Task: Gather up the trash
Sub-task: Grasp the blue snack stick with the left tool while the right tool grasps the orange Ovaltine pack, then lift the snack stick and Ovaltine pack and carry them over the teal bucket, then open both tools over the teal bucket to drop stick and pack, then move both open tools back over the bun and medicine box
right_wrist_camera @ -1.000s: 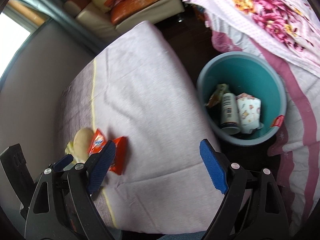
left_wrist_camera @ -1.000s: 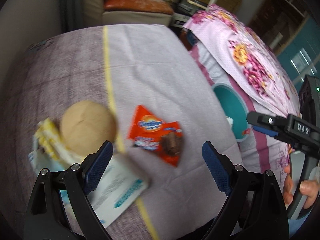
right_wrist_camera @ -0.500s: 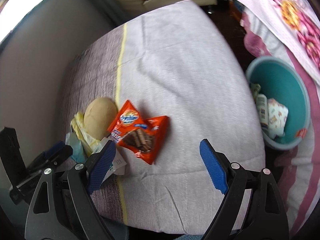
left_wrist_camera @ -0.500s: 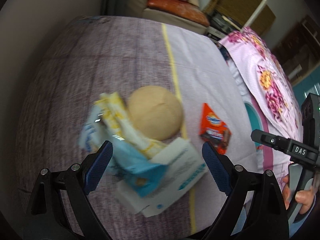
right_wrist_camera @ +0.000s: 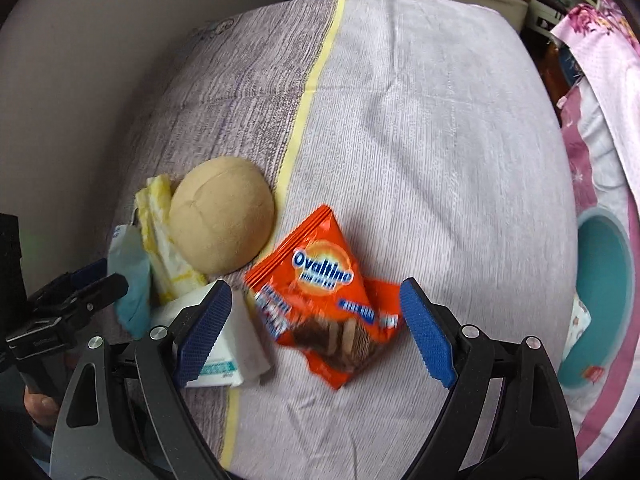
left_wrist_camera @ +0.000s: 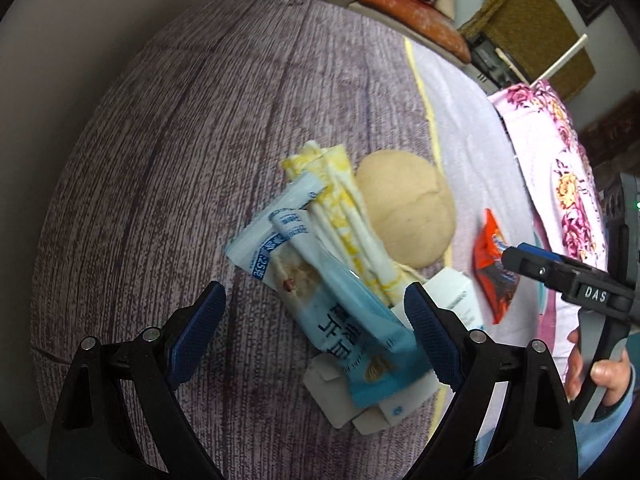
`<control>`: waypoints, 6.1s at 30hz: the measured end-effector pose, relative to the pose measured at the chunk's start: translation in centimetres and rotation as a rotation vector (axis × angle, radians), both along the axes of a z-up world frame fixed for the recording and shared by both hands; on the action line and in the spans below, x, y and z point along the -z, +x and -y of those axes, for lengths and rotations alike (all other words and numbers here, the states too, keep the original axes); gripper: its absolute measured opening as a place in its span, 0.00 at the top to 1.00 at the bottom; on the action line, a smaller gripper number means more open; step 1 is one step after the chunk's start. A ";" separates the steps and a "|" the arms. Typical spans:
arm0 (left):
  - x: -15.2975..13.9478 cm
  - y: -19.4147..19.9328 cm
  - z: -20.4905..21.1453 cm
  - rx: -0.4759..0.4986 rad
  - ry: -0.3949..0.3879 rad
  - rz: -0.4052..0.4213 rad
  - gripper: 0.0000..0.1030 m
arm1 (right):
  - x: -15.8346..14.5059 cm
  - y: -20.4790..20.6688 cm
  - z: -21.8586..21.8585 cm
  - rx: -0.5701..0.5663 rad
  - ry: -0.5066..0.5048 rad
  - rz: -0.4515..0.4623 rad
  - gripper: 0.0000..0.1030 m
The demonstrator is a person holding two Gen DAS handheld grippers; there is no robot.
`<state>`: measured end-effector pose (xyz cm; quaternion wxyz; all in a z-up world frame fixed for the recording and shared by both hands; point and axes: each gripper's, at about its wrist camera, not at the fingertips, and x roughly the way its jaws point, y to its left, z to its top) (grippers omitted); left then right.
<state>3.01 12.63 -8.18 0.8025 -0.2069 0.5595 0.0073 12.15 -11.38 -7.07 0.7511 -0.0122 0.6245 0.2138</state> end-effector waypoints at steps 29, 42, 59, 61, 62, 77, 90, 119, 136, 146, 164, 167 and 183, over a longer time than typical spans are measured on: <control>-0.8 -3.8 -1.7 -0.016 -0.004 0.079 0.76 | -0.7 -4.2 4.0 0.146 0.133 0.012 0.67; -6.0 -3.2 0.2 0.019 0.049 0.185 0.76 | -2.7 -4.4 6.7 0.203 0.196 0.075 0.80; -8.2 5.2 16.1 0.353 0.048 0.251 0.76 | -5.6 -4.4 17.4 0.440 0.273 0.185 0.80; -8.3 6.0 18.1 0.386 0.046 0.250 0.76 | -5.8 -4.3 19.3 0.475 0.277 0.200 0.80; -8.3 6.4 19.2 0.403 0.046 0.250 0.76 | -5.9 -4.3 20.1 0.490 0.277 0.207 0.80; -6.8 10.4 32.7 0.606 0.048 0.213 0.76 | -5.0 -5.6 31.1 0.694 0.271 0.236 0.80; -4.6 12.8 40.0 0.694 0.069 0.166 0.76 | -2.5 -6.1 36.3 0.782 0.257 0.205 0.80; -2.5 13.4 40.2 0.681 0.094 0.126 0.13 | -1.3 -4.8 37.3 0.815 0.198 0.163 0.78; -0.9 10.9 33.3 0.615 0.117 0.059 0.12 | -1.9 -4.0 33.4 0.798 0.170 0.108 0.26; -2.1 9.3 29.3 0.570 0.105 0.089 0.12 | -3.0 -4.1 29.8 0.751 0.152 0.107 0.21; -3.2 5.4 21.8 0.512 0.093 0.121 0.12 | -4.7 -5.1 21.3 0.606 0.117 0.084 0.20; -3.1 4.5 20.0 0.512 0.102 0.119 0.12 | -4.6 -5.1 19.8 0.572 0.112 0.065 0.19; 0.3 -0.8 11.7 0.593 0.185 0.017 0.12 | -2.6 -6.0 10.2 0.370 0.108 -0.041 0.19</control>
